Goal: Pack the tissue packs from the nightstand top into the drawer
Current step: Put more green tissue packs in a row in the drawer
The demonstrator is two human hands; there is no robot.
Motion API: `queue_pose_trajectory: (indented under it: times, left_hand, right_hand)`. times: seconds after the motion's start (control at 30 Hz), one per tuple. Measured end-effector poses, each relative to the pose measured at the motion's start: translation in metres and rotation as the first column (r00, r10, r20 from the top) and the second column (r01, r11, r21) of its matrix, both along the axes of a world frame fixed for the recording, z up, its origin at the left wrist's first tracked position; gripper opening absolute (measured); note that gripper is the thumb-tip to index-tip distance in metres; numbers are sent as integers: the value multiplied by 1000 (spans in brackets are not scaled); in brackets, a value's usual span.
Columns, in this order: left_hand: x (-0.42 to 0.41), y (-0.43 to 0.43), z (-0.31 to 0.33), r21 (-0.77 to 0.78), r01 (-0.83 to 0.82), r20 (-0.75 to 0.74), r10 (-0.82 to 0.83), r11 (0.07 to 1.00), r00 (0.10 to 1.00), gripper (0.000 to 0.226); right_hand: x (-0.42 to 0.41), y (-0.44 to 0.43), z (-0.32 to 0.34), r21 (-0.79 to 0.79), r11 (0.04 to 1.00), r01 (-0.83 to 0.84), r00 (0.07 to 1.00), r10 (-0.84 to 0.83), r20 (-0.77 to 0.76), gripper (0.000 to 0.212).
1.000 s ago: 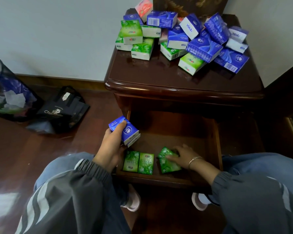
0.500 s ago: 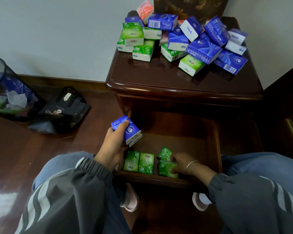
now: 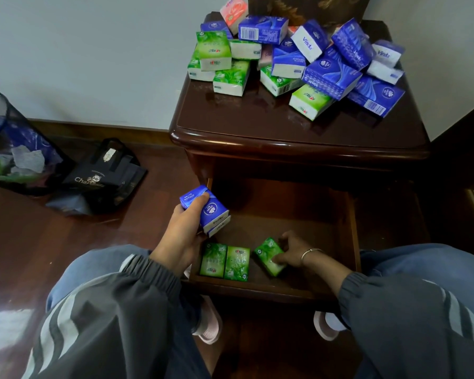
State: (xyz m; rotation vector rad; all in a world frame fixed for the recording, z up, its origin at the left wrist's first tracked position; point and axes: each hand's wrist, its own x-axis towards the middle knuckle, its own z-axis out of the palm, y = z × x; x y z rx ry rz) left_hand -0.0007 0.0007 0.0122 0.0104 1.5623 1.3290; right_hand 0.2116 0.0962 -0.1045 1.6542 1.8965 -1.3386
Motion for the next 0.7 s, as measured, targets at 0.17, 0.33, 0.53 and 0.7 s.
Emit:
queue_pose_trajectory:
  times: [0.17, 0.33, 0.53, 0.7]
  left_hand:
    - [1, 0, 0, -9, 11, -7, -11, 1000, 1000, 44]
    - [1, 0, 1, -4, 3, -4, -3, 1000, 1000, 44]
    - [-1, -1, 0, 11, 26, -1, -26, 1000, 1000, 31]
    - [-1, -1, 0, -6, 43, -10, -43, 999, 999, 40]
  right_hand:
    - [0, -5, 1, -228, 973, 32, 999, -22, 48, 66]
    - [1, 2, 11, -247, 969, 12, 999, 1, 53, 58]
    - [1, 28, 33, -224, 956, -188, 977, 206, 57, 54]
    - [-4, 28, 26, -108, 944, -313, 939, 325, 117, 73]
